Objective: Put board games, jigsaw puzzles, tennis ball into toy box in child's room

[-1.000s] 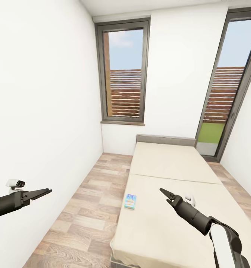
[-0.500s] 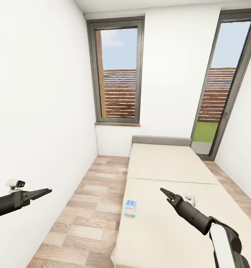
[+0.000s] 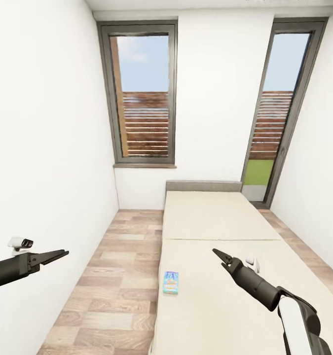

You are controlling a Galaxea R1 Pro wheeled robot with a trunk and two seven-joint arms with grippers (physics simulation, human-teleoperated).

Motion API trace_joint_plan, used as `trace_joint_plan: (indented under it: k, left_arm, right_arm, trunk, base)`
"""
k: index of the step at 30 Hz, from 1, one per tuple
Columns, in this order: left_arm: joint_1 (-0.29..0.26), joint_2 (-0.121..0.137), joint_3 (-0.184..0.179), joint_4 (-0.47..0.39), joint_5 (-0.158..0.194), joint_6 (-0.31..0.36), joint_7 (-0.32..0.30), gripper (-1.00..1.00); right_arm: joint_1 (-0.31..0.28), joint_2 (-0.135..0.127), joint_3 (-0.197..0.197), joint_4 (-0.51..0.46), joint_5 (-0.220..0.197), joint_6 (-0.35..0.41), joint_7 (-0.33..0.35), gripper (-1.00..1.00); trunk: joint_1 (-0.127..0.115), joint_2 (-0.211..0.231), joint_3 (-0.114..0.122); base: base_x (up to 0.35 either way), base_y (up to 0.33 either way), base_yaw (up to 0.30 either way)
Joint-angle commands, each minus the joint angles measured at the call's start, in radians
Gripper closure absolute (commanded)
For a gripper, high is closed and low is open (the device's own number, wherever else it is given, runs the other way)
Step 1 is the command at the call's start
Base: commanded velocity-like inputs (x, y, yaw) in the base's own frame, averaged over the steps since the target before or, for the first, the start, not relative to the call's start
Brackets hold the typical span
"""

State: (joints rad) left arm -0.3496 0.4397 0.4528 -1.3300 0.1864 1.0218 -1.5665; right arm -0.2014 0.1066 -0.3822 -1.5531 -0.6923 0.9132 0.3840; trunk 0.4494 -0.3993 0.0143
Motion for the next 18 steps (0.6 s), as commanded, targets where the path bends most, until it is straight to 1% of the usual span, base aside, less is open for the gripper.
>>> trace_joint_plan:
  k: [1,18]
  left_arm:
    - [0.0,0.0,0.0,0.0,-0.001,0.011,-0.004,-1.0]
    - [0.0,0.001,0.001,0.0,-0.001,0.011,-0.004,-1.0]
  right_arm:
    - [-0.001,0.001,-0.003,0.0,0.005,0.006,0.007,-1.0]
    - [-0.001,0.001,-0.004,0.0,0.005,0.006,0.007,-1.0]
  trunk:
    - [0.001,-0.001,0.0]
    - [0.001,-0.001,0.0]
  base:
    - [0.06,0.029,-0.274]
    - [0.011,0.011,-0.278]
